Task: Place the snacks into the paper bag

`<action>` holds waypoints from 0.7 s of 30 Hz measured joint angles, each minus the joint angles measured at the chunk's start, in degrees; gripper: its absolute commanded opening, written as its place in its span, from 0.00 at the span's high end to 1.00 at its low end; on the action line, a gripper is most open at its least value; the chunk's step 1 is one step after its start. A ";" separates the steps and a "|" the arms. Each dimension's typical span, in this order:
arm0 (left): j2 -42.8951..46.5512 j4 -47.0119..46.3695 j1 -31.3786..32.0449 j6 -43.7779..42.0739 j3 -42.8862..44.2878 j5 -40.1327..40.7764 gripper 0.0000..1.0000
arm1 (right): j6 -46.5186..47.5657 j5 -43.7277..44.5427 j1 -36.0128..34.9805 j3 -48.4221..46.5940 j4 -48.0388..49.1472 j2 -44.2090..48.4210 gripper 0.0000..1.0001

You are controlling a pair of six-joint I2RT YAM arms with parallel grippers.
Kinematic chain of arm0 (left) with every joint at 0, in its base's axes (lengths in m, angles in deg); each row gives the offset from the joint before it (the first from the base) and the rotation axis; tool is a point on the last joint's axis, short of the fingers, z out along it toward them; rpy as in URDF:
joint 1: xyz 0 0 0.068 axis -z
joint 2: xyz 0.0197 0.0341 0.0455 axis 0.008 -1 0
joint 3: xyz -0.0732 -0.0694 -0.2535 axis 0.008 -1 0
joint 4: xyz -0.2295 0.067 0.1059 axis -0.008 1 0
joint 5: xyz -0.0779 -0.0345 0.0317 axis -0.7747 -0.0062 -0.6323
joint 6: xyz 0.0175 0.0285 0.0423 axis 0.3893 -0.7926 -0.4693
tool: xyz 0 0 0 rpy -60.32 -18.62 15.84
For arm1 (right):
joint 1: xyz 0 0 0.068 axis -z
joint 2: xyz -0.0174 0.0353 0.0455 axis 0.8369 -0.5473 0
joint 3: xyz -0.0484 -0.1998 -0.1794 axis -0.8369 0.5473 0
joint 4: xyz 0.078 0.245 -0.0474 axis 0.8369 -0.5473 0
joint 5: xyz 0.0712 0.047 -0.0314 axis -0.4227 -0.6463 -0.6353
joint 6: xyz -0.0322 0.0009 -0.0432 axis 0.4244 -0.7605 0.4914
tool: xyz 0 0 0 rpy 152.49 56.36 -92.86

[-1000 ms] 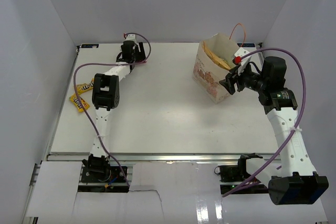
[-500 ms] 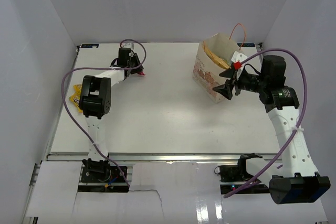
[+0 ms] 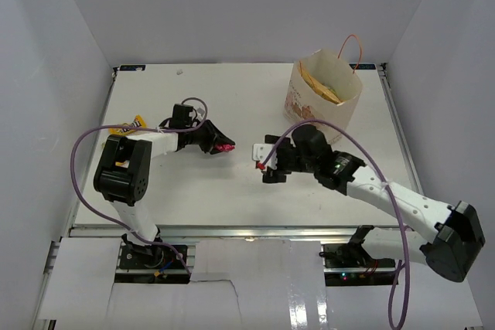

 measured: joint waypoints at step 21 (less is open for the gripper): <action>8.00 7.32 9.86 18.78 -4.46 -4.04 0.75 | 0.26 17.40 -14.78 4.48 25.40 -14.84 0.34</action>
